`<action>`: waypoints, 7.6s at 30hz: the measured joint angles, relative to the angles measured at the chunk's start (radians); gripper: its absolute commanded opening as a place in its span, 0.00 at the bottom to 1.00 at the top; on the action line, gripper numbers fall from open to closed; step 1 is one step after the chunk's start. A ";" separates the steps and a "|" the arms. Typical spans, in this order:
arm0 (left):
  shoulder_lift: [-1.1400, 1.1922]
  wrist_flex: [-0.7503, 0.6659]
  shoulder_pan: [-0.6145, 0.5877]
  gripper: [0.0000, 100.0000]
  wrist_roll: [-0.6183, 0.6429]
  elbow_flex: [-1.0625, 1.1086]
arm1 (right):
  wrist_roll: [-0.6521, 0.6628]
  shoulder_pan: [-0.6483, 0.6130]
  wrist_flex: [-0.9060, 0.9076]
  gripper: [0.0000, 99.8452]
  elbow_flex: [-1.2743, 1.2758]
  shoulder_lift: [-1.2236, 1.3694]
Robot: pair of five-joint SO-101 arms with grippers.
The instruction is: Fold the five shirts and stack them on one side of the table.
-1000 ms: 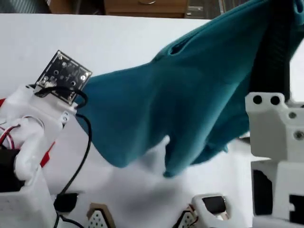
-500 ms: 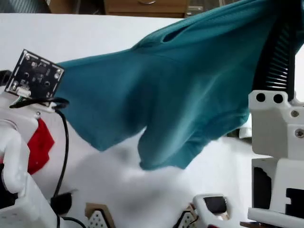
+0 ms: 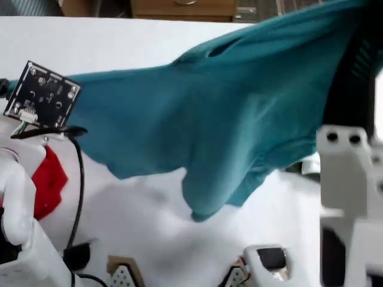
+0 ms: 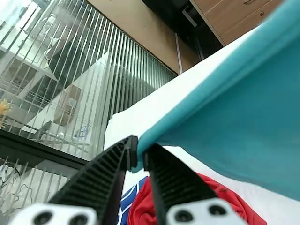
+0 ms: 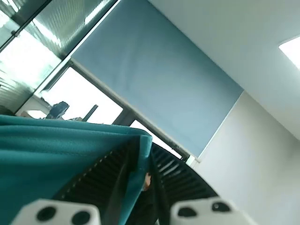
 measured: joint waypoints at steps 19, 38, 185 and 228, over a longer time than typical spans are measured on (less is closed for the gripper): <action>-0.002 0.000 0.000 0.02 0.000 -0.114 | 0.000 0.012 0.000 0.02 0.052 -0.074; 0.002 -0.167 0.000 0.02 -0.091 -0.049 | 0.098 0.012 -0.005 0.02 0.083 -0.074; 0.718 -0.539 0.091 0.02 -0.203 0.167 | 0.620 -0.041 -0.109 0.02 0.747 0.180; 0.718 -0.417 0.095 0.02 -0.170 0.023 | 0.232 0.091 -0.422 0.02 1.000 0.137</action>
